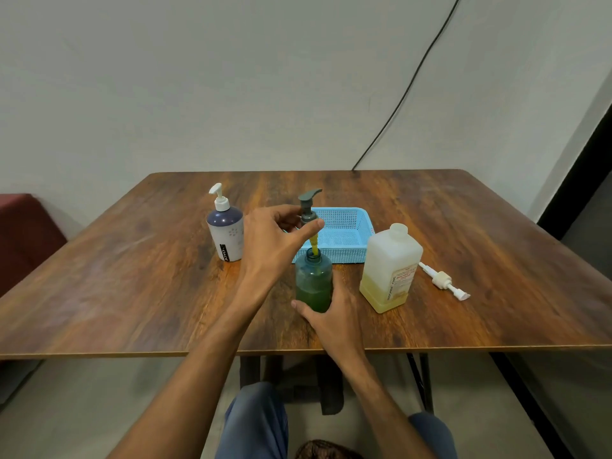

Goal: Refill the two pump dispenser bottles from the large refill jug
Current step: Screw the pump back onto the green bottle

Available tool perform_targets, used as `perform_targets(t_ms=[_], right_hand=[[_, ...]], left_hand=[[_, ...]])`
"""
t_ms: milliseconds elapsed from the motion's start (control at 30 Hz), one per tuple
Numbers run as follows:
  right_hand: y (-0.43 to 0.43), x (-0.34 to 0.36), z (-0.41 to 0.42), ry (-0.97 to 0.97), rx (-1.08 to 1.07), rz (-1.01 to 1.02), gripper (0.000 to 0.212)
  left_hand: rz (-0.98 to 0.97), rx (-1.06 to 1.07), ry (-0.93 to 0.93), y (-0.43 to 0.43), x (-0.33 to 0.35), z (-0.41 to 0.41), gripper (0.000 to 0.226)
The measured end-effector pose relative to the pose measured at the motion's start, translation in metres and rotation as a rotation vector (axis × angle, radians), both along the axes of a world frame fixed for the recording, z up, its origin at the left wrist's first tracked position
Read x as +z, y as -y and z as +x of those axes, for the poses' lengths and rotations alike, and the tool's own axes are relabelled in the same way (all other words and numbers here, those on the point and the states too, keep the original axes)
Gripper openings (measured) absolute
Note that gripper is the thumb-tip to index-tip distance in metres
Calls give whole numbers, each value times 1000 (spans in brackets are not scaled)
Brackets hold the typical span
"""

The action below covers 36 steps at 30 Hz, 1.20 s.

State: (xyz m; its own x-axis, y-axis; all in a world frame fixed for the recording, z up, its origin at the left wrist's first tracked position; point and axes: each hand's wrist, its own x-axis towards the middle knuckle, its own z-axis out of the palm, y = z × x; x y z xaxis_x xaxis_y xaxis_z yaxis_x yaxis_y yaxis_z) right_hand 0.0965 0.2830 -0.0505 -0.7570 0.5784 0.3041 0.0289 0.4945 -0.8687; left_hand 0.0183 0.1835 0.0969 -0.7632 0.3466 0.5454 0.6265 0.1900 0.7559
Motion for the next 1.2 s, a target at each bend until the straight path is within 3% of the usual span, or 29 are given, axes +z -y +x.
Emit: perform_targets(t_ms=[367, 700, 967, 1200], right_hand=[[-1, -1, 0, 18, -7, -1, 79], [0, 3, 1, 13, -10, 18, 84], [0, 3, 1, 10, -13, 6, 83], [0, 4, 1, 6, -4, 0, 82]], left_hand=[[-205, 3, 46, -1, -27, 2, 36], [-328, -256, 130, 10, -27, -6, 34], [-184, -212, 175, 7, -33, -3, 44], [11, -129, 176, -1, -43, 3, 32]])
